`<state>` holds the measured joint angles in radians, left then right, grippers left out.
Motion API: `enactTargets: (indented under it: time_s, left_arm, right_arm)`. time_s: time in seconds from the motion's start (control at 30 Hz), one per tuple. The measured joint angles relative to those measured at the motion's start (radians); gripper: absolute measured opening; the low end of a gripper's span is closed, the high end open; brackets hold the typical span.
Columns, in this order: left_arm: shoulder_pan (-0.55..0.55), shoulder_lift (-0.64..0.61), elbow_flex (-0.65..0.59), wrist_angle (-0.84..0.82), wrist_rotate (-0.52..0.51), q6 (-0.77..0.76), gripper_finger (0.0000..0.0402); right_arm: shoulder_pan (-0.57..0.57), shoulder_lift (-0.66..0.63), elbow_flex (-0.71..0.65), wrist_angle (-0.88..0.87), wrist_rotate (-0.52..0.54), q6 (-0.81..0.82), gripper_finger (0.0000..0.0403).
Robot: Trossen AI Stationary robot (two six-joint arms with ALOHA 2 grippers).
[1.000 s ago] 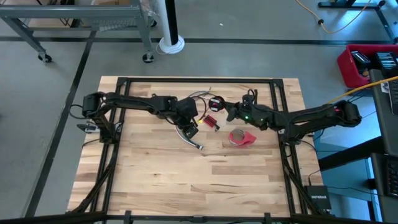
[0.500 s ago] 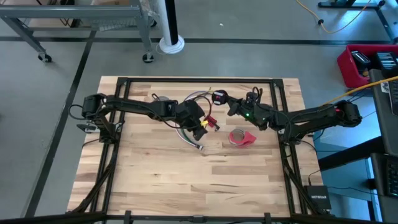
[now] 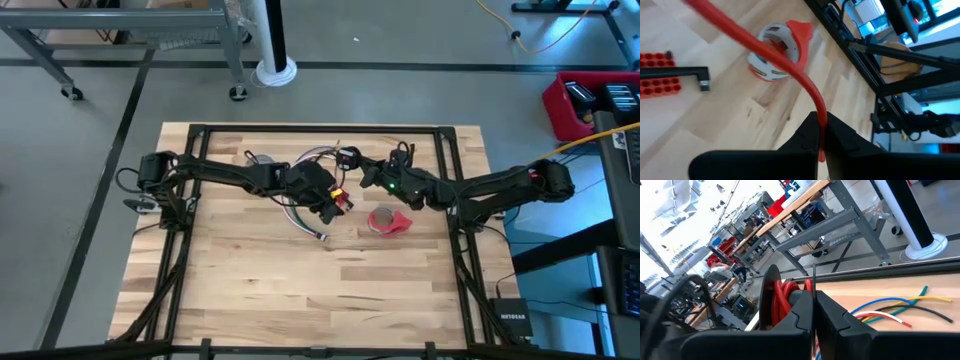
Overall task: Coil cords
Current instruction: Coil the red wire onto the spool
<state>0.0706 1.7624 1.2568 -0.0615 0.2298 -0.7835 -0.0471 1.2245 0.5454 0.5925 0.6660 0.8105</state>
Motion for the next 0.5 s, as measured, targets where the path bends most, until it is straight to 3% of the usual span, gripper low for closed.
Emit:
enactTargets:
  time_s: [0.5]
  left_arm:
    - [0.011,0.005,0.139,-0.01,0.022,0.166,0.0]
  right_arm:
    - [0.001,0.07,0.051,-0.062,-0.038,-0.033,0.0007]
